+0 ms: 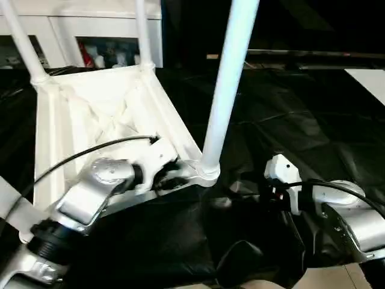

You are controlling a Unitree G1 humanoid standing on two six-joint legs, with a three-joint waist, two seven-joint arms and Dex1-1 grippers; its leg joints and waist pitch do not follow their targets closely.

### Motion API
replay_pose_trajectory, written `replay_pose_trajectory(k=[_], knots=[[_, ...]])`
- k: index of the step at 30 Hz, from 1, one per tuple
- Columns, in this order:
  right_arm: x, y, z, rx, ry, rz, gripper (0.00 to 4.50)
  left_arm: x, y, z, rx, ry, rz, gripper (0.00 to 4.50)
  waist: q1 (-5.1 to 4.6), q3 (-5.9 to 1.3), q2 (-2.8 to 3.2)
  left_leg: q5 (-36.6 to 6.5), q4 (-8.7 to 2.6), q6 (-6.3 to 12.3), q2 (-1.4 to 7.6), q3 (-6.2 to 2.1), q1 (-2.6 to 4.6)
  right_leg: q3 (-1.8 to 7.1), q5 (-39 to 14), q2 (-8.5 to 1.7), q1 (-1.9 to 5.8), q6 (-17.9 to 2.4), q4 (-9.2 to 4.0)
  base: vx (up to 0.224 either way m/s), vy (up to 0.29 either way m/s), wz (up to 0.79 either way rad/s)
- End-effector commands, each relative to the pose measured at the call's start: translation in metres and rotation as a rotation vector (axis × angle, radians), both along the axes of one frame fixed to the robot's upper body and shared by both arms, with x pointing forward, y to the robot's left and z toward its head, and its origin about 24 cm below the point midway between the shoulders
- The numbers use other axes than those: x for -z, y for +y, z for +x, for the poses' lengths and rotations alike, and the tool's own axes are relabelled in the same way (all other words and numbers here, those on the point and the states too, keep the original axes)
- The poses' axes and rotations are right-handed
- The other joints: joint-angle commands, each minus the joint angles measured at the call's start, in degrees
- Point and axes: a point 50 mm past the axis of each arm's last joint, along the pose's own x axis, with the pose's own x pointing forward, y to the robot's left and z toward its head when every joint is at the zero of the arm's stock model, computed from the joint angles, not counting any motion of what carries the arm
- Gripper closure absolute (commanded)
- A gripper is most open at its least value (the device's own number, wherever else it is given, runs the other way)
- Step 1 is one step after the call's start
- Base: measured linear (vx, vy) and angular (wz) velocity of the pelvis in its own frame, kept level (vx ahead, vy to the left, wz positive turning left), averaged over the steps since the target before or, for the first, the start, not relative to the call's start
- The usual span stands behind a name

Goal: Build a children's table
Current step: Rotate table base, then rotate leg to tighten

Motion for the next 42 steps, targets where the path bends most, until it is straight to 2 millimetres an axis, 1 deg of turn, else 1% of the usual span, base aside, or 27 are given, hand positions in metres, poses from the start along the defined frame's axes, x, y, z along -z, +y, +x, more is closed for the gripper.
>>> replay_pose_trajectory(k=[1,3,4,5,8,9,12,14,15,16,19,20,21,23,27,28,29,30,31,33,34,35,36,37,39,40,42], knots=[[-0.002,-0.001,0.000,0.013,-0.001,0.003,0.82,0.007,0.002,0.001,-0.021,0.027,0.001,2.59,0.15,-3.55,0.17,-13.19,-4.35,0.53,4.86,-3.13,1.14,3.63,-16.67,-5.20,1.82,-10.48,-4.91,0.000,0.000,0.00],[-0.001,0.000,0.002,0.017,0.001,0.004,0.82,0.011,0.004,0.002,-0.024,0.040,0.022,2.65,0.17,-3.62,0.15,-12.51,-4.33,0.66,4.86,-3.16,1.05,3.64,-16.47,-5.26,1.90,-10.39,-4.92,0.000,0.000,0.00],[-0.001,0.000,0.002,0.018,0.001,0.003,0.82,0.012,0.004,0.002,-0.023,0.044,0.029,2.92,0.11,-3.61,0.14,-12.42,-4.34,0.70,4.87,-3.17,1.04,3.62,-16.49,-5.26,1.93,-10.29,-4.89,0.000,0.000,0.00],[0.000,0.000,0.002,0.018,0.001,0.003,0.82,0.013,0.006,0.002,-0.022,0.043,0.042,3.04,0.11,-3.61,0.14,-12.42,-4.34,0.70,4.87,-3.17,1.04,3.62,-16.49,-5.26,1.93,-10.29,-4.89,0.000,0.000,0.00],[0.001,0.000,0.004,0.026,0.000,0.003,0.82,0.019,0.016,0.003,-0.026,0.033,0.140,3.09,0.05,-3.56,0.28,-12.87,-4.41,0.68,4.98,-3.24,1.11,3.63,-17.05,-5.30,1.88,-10.28,-4.99,0.000,0.000,0.00],[0.001,0.000,0.004,0.027,0.000,0.004,0.82,0.019,0.018,0.004,-0.037,0.033,0.143,3.37,0.02,-3.44,0.30,-13.48,-4.47,0.46,4.99,-3.20,1.19,3.64,-17.82,-5.26,1.79,-10.30,-5.11,0.000,0.000,0.00],[0.001,-0.001,0.004,0.029,-0.001,0.005,0.82,0.020,0.022,0.005,-0.037,0.034,0.164,3.48,-0.07,-3.33,0.31,-14.76,-4.56,-0.10,4.96,-3.39,1.10,3.60,-20.30,-5.34,1.83,-9.62,-5.26,0.000,0.000,0.00],[0.001,-0.001,0.004,0.030,0.000,0.006,0.82,0.020,0.023,0.005,-0.038,0.033,0.166,3.72,-0.21,-3.28,0.25,-15.71,-4.59,-0.41,4.94,-3.41,1.20,3.61,-21.84,-5.35,1.73,-9.25,-5.43,0.000,0.000,0.00],[0.002,-0.001,0.004,0.032,0.000,0.007,0.82,0.020,0.023,0.005,-0.036,0.039,0.156,3.72,-0.25,-3.17,0.45,-16.37,-4.59,-0.61,4.91,-3.45,1.28,3.60,-23.07,-5.42,1.62,-9.04,-5.60,0.000,0.000,0.00],[0.002,-0.001,0.004,0.033,0.000,0.008,0.82,0.020,0.023,0.005,-0.034,0.043,0.149,3.90,-0.34,-3.14,0.32,-16.88,-4.60,-0.77,4.88,-3.50,1.21,3.58,-24.24,-5.44,1.66,-8.67,-5.75,0.000,0.000,0.00],[0.002,-0.002,0.005,0.042,0.000,0.016,0.82,0.019,0.023,0.005,-0.031,0.056,0.125,4.00,-0.58,-3.10,0.35,-17.60,-4.70,-1.02,4.90,-3.70,1.17,3.48,-25.98,-5.50,1.62,-8.00,-5.93,0.000,0.000,0.00],[0.002,-0.003,0.006,0.047,-0.006,0.023,0.82,0.019,0.024,0.004,-0.027,0.063,0.125,4.15,-0.61,-3.11,0.41,-17.78,-4.69,-1.08,4.94,-3.71,1.26,3.49,-26.05,-5.47,1.54,-7.99,-5.93,0.000,0.000,0.00],[0.002,-0.003,0.006,0.049,-0.008,0.026,0.82,0.020,0.025,0.004,-0.025,0.066,0.126,4.28,-0.57,-3.15,0.79,-17.98,-4.69,-1.19,4.94,-3.74,1.35,3.51,-25.82,-5.50,1.47,-8.12,-5.93,0.000,0.000,0.00],[0.001,-0.003,0.009,0.069,-0.018,0.051,0.82,0.022,0.027,0.002,-0.005,0.087,0.138,4.41,-0.78,-3.19,0.54,-18.21,-4.72,-1.14,4.88,-3.69,1.33,3.52,-24.67,-5.40,1.44,-8.64,-5.90,0.000,0.000,0.00],[-0.002,-0.001,0.019,0.120,-0.018,0.169,0.54,0.025,0.033,-0.002,0.057,0.134,0.175,4.50,-1.10,-3.33,0.64,-17.37,-4.75,-0.93,4.86,-3.75,1.12,3.47,-22.45,-5.38,1.62,-9.81,-5.56,0.000,0.000,0.00],[-0.003,0.000,0.020,0.122,-0.020,0.182,0.44,0.025,0.033,-0.002,0.061,0.135,0.178,4.50,-1.03,-3.36,0.82,-17.50,-4.61,-1.19,4.86,-3.51,1.53,3.56,-21.48,-5.29,1.32,-10.40,-5.47,0.000,0.000,0.00],[-0.003,0.002,0.022,0.112,-0.023,0.200,0.44,0.023,0.032,-0.002,0.092,0.131,0.171,4.50,-0.97,-3.26,0.80,-17.51,-4.64,-1.11,4.85,-3.46,1.55,3.61,-21.45,-5.33,1.28,-10.55,-5.60,0.000,0.000,0.00],[-0.003,0.004,0.024,0.104,-0.025,0.207,0.35,0.021,0.030,-0.004,0.133,0.129,0.156,4.50,-0.82,-3.39,1.03,-17.07,-4.63,-1.22,4.90,-3.48,1.56,3.62,-20.47,-5.38,1.45,-10.89,-5.39,0.000,0.000,0.00],[-0.002,0.007,0.026,0.094,-0.030,0.211,0.14,0.019,0.027,-0.006,0.188,0.127,0.133,4.50,-0.82,-3.42,0.98,-16.80,-4.71,-1.23,4.89,-3.48,1.43,3.57,-19.44,-5.36,1.45,-11.24,-5.30,0.000,0.000,0.00],[-0.001,0.009,0.028,0.085,-0.036,0.212,0.07,0.017,0.024,-0.009,0.240,0.127,0.110,4.50,-0.73,-3.56,1.08,-16.12,-4.70,-1.33,4.92,-3.38,1.47,3.59,-17.72,-5.33,1.49,-11.70,-5.08,0.000,0.000,0.00],[0.003,0.014,0.036,0.083,-0.068,0.183,0.03,0.016,0.014,-0.013,0.309,0.140,0.067,4.50,-0.38,-4.11,1.86,-14.98,-4.47,-1.69,4.98,-3.23,1.85,3.57,-14.52,-5.38,1.49,-12.92,-4.52,0.000,0.000,0.00],[0.003,0.014,0.036,0.083,-0.068,0.183,0.03,0.016,0.014,-0.013,0.309,0.140,0.067,4.50,-0.54,-4.03,1.63,-14.74,-4.51,-1.89,4.93,-3.06,1.83,3.54,-13.58,-5.20,1.36,-13.43,-4.61,0.000,0.000,0.00],[0.004,0.016,0.037,0.059,-0.067,0.179,0.03,0.015,0.011,-0.013,0.324,0.133,0.062,4.50,-0.07,-4.21,1.36,-13.87,-4.40,-1.72,4.90,-2.84,1.94,3.55,-11.41,-5.05,1.55,-13.88,-4.40,0.000,0.000,0.00],[0.004,0.020,0.035,0.016,-0.058,0.181,0.03,0.015,0.008,-0.012,0.330,0.127,0.060,4.50,0.31,-4.36,1.32,-13.59,-4.16,-1.25,4.92,-2.47,2.41,3.71,-9.95,-5.03,1.26,-14.59,-4.28,0.000,0.000,0.00],[0.004,0.026,0.032,-0.061,-0.042,0.177,0.03,0.016,0.005,-0.009,0.344,0.111,0.070,4.50,0.60,-4.38,1.46,-12.38,-4.18,-0.75,4.98,-2.47,2.06,3.74,-8.60,-5.08,1.66,-14.87,-3.98,0.000,0.000,0.00],[0.005,0.027,0.031,-0.080,-0.040,0.173,0.03,0.016,0.005,-0.009,0.347,0.107,0.073,4.50,1.13,-4.57,1.58,-10.82,-4.24,-0.25,5.09,-2.56,1.70,3.60,-7.33,-5.15,2.01,-14.52,-3.72,0.000,0.000,0.00],[0.008,0.030,0.031,-0.110,-0.063,0.138,0.03,0.018,0.005,-0.007,0.351,0.102,0.079,4.50,1.41,-4.53,1.76,-11.22,-4.27,-0.53,5.03,-2.58,1.71,3.57,-7.95,-5.25,1.95,-14.25,-3.81,0.000,0.000,0.00]])
